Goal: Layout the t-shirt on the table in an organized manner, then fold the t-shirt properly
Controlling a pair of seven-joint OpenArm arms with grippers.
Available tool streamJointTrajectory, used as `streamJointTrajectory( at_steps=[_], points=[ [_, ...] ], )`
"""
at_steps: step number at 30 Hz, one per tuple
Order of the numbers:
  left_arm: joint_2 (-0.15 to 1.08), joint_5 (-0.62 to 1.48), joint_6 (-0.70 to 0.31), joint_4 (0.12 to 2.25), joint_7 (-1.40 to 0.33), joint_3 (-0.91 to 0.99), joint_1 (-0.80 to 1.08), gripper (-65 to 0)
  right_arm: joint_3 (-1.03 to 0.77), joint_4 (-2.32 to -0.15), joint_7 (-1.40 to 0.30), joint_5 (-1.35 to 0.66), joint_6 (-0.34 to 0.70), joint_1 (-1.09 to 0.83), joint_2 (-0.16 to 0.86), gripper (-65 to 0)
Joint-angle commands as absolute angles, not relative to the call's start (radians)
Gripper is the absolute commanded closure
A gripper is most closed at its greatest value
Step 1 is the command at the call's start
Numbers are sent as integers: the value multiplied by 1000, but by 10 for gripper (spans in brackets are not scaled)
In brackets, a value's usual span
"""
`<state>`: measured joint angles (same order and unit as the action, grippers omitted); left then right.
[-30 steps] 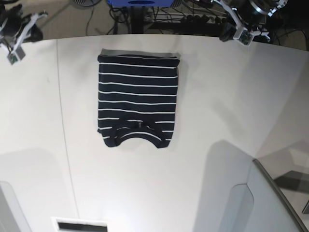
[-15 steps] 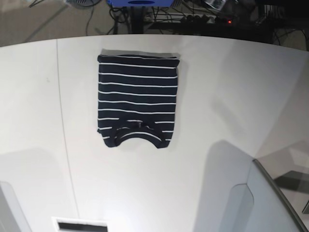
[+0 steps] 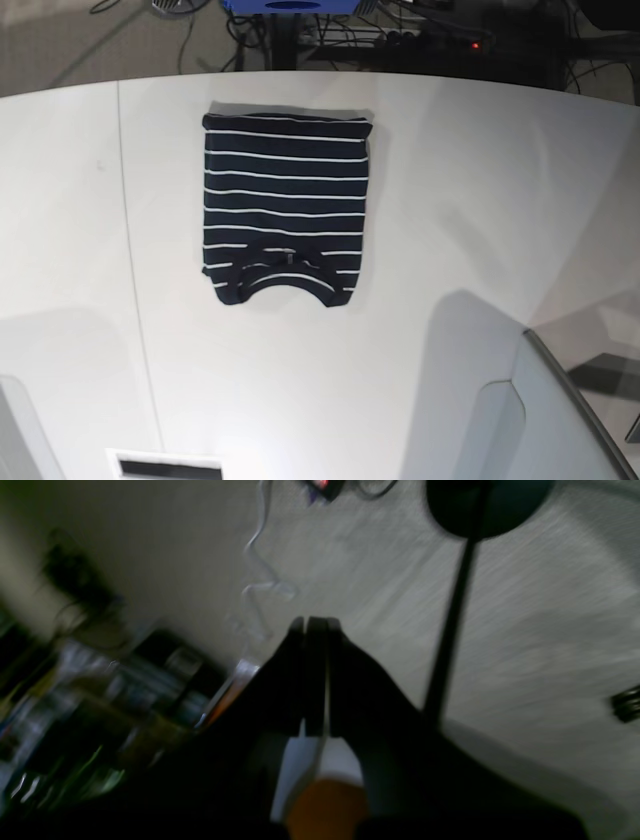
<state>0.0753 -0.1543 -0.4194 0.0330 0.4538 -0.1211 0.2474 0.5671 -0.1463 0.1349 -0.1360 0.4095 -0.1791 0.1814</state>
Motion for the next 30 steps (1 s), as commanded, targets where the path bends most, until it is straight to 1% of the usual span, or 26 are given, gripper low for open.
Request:
streamJointTrajectory(
  at_steps=[1,4,6,11,17,25,30],
  points=[
    [71,-157,-429,22,489,-120,239,0,568,-147,157,-140,381,-185,177,-8],
    [73,-157,-429,58,489,-120,217,0,567,-148,259,-142,254,-185,143,-8],
    [73,-156,-429,82,489,-120,211,0,565,-147,295,-143,176,-183,130,-8],
    [84,-156,-429,88,446,-120,159,0,564,-148,312,-143,62,-171,114,-8],
    [99,-154,-429,94,440,-119,142,0,562,-147,306,-145,7,-173,94,-8],
    [119,-165,-429,99,441,-130,131,0,564,-140,309,-145,7,-189,77,-8],
    [116,-156,-429,142,441,-120,114,0,564,-147,311,-145,7,-186,76,-8]
  ],
)
